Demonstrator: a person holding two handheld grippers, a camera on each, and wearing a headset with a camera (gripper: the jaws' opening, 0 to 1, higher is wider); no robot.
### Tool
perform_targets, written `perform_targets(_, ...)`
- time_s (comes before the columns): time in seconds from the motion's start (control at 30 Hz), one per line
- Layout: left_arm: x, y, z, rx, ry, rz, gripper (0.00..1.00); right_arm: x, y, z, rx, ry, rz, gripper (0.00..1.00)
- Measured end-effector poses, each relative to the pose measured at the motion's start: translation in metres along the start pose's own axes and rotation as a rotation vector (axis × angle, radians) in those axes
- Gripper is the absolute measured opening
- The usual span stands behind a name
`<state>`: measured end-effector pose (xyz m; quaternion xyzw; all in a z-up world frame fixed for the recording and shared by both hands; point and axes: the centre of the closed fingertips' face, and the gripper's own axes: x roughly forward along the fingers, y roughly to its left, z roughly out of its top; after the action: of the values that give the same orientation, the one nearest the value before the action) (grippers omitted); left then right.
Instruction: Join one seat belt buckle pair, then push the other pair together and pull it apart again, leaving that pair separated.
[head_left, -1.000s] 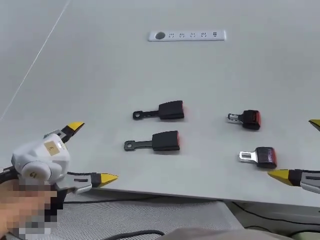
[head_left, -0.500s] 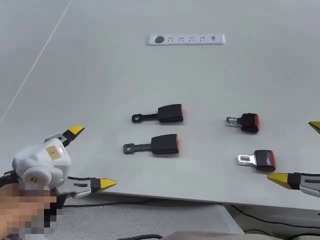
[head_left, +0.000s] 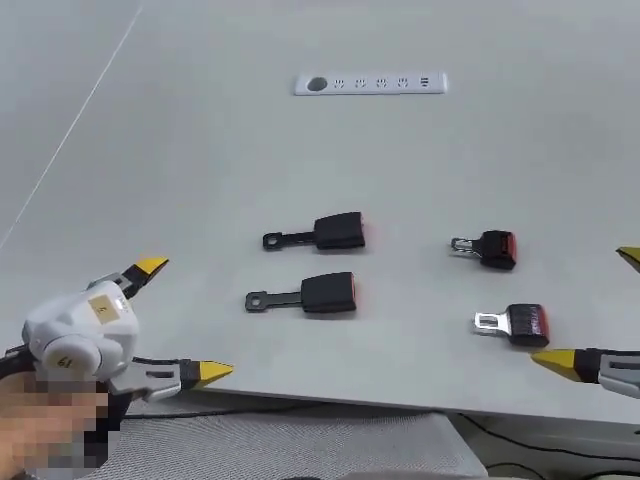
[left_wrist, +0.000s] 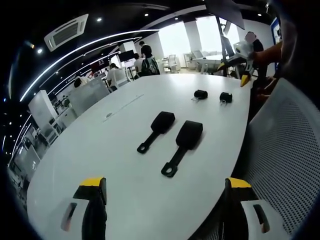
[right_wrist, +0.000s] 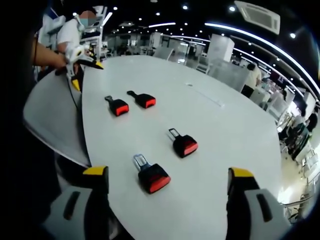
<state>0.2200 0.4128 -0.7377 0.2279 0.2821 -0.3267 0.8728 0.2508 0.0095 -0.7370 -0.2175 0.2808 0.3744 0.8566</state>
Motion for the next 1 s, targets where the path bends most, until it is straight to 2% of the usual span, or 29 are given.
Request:
perform_targets(0.13,-0.001,0.0,0.001,-0.002,-0.002,0.002,1.0,0.0,-0.001,-0.002,-0.016,0.017,-0.012,1.0)
perform_targets(0.4,-0.001,0.0,0.001,-0.008,0.002,0.004,1.0,0.0,0.001,-0.001,0.047,0.01,-0.001,0.99)
perform_targets(0.73,-0.001,0.0,0.001,-0.011,0.006,0.007,1.0,0.001,-0.002,-0.003,0.09,0.022,0.002,0.98)
perform_targets(0.8,-0.002,0.001,0.001,-0.008,0.007,0.01,1.0,0.001,-0.001,-0.006,0.136,0.037,0.011,0.97)
perform_targets(0.83,-0.002,0.001,0.001,-0.008,0.007,0.011,1.0,0.001,-0.002,-0.011,0.178,0.07,0.006,0.98)
perform_targets(0.87,-0.002,0.002,0.001,-0.014,0.007,0.011,1.0,0.002,-0.003,-0.012,0.192,0.074,0.006,0.98)
perform_targets(0.93,-0.002,0.002,0.0,-0.013,0.008,0.012,1.0,0.001,-0.005,-0.009,0.184,0.047,0.005,0.97)
perform_targets(1.0,-0.002,0.001,0.0,-0.013,0.01,0.011,1.0,0.001,-0.005,-0.007,0.169,0.042,0.002,0.96)
